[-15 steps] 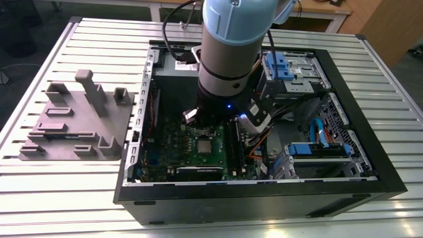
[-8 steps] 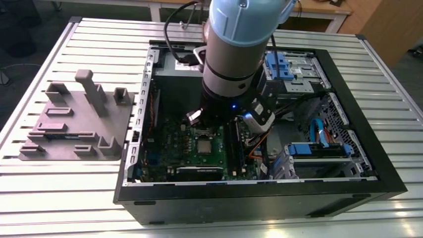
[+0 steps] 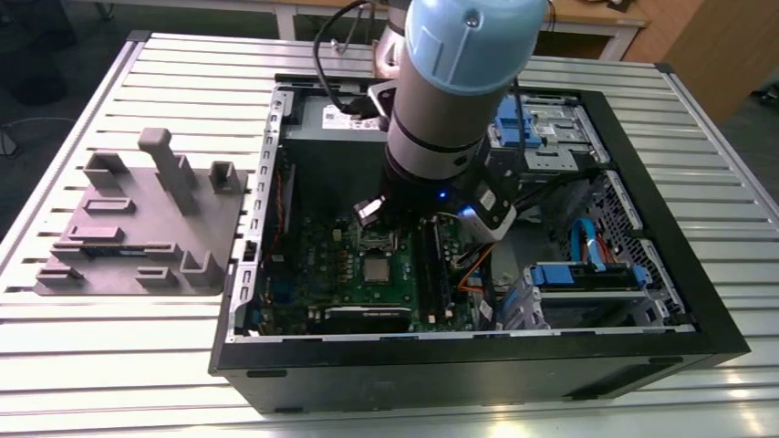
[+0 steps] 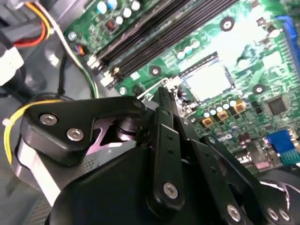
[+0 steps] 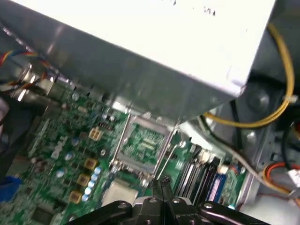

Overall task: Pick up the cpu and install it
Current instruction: 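Close the cpu cover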

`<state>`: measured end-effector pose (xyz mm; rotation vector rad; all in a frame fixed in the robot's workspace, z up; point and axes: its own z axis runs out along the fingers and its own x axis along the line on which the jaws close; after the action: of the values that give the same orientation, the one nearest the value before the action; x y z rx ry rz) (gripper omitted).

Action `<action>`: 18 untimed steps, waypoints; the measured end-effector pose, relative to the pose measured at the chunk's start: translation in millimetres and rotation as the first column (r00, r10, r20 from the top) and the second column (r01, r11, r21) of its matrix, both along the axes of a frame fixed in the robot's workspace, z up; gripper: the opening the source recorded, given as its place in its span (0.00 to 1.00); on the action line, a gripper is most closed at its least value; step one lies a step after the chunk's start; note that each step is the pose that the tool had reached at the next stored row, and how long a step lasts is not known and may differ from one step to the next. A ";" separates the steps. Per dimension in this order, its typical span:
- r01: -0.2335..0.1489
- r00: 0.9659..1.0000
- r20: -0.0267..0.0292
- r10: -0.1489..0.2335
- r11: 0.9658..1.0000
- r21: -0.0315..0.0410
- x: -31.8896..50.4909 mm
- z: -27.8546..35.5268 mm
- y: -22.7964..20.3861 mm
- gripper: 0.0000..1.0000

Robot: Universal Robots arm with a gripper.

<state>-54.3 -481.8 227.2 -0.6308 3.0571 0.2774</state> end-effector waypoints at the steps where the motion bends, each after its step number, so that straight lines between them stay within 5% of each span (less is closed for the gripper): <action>1: -0.017 1.000 0.000 0.017 1.000 0.001 0.0 -0.6 0.1 0.10; 6: -0.104 0.995 0.000 0.104 0.995 0.001 0.1 -2.3 0.0 0.10; 13: -0.106 0.994 0.001 0.106 0.994 0.008 3.8 -4.3 1.0 0.10; 18: -0.106 0.994 0.001 0.106 0.994 0.008 9.5 -4.8 6.3 0.10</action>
<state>-44.8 -475.4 222.4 -0.7946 3.0250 0.2912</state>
